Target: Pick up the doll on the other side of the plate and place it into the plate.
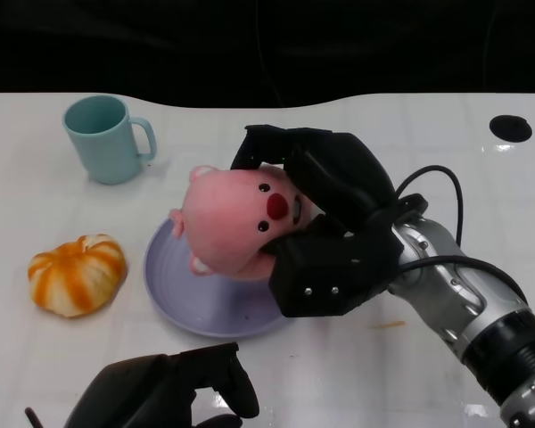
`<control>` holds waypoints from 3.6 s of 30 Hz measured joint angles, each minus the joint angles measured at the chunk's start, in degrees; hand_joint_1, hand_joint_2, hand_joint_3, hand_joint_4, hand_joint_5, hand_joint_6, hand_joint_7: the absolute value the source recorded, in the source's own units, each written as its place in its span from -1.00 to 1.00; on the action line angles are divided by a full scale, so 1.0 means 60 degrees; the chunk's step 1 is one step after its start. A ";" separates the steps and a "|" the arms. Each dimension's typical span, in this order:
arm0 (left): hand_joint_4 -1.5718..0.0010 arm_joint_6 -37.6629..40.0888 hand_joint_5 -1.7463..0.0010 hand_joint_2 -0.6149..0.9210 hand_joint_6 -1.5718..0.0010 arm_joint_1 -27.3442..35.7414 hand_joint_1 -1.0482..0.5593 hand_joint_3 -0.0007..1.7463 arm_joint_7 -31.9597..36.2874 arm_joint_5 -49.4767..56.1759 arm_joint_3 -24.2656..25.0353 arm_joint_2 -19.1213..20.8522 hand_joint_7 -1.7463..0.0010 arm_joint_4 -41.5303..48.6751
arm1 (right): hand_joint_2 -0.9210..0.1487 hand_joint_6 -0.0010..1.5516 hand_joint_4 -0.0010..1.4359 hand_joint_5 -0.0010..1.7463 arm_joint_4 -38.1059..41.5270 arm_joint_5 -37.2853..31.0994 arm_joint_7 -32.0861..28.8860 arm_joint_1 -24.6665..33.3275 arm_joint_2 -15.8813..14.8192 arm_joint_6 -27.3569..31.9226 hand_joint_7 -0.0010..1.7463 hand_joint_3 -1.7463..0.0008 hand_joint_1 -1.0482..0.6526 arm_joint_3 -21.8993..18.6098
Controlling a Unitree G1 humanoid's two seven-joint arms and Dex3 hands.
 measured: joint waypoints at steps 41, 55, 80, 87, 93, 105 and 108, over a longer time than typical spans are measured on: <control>0.19 -0.0291 -0.87 1.00 0.13 -0.0091 -0.03 -0.56 0.0272 0.0137 -0.0194 -0.0133 -0.23 0.0275 | -1.00 -0.95 -0.98 -0.89 -0.0583 -0.0483 0.4093 -0.1018 -0.0521 0.0911 -0.99 0.71 -0.92 0.0856; 0.20 -0.0239 -0.87 1.00 0.13 -0.0139 -0.04 -0.56 0.0229 0.0134 -0.0146 -0.0056 -0.21 0.0291 | -1.00 -0.83 -0.86 -0.73 -0.3228 0.1034 0.5226 0.0533 -0.2503 0.0108 -0.95 0.74 -0.73 -0.0237; 0.25 -0.0249 -0.96 1.00 0.18 -0.0261 -0.05 -0.55 0.0176 -0.0004 0.0056 0.0054 -0.30 0.0368 | -0.99 0.05 0.01 -0.16 -0.7067 0.2933 0.5373 0.5426 -0.4080 0.0757 -0.77 0.94 -0.03 -0.2819; 0.26 -0.0249 -1.00 1.00 0.21 -0.0250 -0.06 -0.54 0.0113 -0.0088 0.0200 0.0133 -0.35 0.0370 | -0.99 0.36 0.25 0.05 -0.7613 0.3848 0.5279 0.6336 -0.3757 0.0896 -0.68 0.87 0.26 -0.3155; 0.26 -0.0389 -1.00 1.00 0.22 -0.0193 -0.07 -0.52 0.0076 -0.0425 0.0461 0.0248 -0.39 0.0403 | -0.04 0.16 0.22 0.95 -0.6765 0.3932 0.4564 0.6572 -0.3435 -0.0265 0.30 -0.45 0.30 -0.3188; 0.27 -0.0668 -0.94 1.00 0.23 -0.0049 -0.07 -0.50 0.0076 -0.0610 0.0705 0.0431 -0.33 0.0521 | 0.12 -0.01 0.23 1.00 -0.6005 0.3297 0.4327 0.6398 -0.3436 -0.0872 0.75 -0.55 0.21 -0.3121; 0.27 -0.0746 -0.94 1.00 0.23 -0.0007 -0.06 -0.51 0.0076 -0.0696 0.0754 0.0447 -0.33 0.0586 | 0.12 -0.02 0.22 1.00 -0.5998 0.3158 0.4277 0.6398 -0.3406 -0.0871 0.77 -0.55 0.19 -0.3092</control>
